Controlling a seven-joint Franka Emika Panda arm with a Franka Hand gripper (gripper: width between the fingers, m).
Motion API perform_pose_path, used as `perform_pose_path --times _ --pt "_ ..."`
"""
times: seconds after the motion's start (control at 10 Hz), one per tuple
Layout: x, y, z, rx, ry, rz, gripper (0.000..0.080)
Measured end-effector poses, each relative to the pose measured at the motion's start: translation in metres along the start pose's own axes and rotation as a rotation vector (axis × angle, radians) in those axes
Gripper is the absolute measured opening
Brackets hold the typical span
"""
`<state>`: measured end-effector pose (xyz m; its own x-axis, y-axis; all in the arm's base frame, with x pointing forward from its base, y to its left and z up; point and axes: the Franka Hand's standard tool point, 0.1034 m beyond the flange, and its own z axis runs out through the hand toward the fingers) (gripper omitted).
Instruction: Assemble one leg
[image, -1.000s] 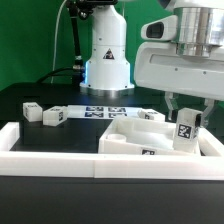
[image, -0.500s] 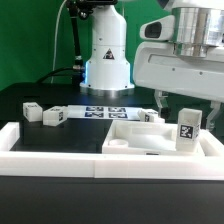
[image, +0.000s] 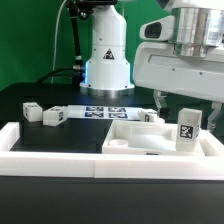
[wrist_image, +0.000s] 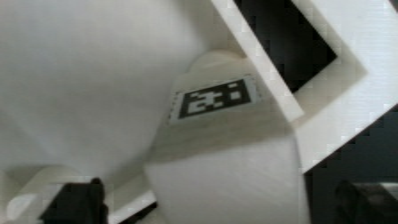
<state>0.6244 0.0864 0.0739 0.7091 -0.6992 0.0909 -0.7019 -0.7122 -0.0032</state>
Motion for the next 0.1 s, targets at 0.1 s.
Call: perform_pose_path --times 0.1 --pt "0.0000 0.0000 0.0000 0.000 0.000 0.000 0.0649"
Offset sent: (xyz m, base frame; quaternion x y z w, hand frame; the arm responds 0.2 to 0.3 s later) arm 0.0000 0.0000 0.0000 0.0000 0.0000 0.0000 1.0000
